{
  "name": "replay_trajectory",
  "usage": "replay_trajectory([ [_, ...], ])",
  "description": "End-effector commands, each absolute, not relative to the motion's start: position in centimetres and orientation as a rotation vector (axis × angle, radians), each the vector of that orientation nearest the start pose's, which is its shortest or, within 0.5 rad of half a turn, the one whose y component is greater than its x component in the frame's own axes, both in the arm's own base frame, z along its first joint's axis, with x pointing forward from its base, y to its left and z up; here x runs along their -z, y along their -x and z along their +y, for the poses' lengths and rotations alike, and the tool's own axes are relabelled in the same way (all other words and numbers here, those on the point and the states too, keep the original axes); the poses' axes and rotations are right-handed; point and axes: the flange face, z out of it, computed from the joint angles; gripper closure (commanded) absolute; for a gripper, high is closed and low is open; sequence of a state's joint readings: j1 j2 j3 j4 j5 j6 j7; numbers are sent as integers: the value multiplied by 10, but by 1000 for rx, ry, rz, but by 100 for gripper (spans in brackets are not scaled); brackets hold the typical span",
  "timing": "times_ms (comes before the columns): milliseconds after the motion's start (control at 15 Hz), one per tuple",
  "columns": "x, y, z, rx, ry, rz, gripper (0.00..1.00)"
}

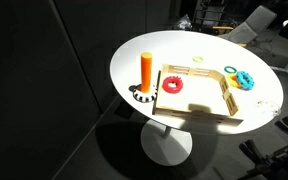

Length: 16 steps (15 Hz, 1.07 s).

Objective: Take the orange ring off of the tray

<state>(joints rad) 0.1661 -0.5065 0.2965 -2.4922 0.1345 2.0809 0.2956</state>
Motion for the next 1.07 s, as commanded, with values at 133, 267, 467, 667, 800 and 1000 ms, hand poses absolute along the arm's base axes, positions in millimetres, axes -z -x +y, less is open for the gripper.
replay_trajectory([
  [133,-464,-357,191,132,3129,-119,0],
  [267,-464,-357,191,132,3129,-119,0],
  [467,-466,-368,181,134,3127,-79,0],
  [667,-464,-383,167,141,3114,-23,0],
  [800,-463,-396,158,149,3092,18,0],
  [1000,-457,-420,147,150,3059,64,0],
])
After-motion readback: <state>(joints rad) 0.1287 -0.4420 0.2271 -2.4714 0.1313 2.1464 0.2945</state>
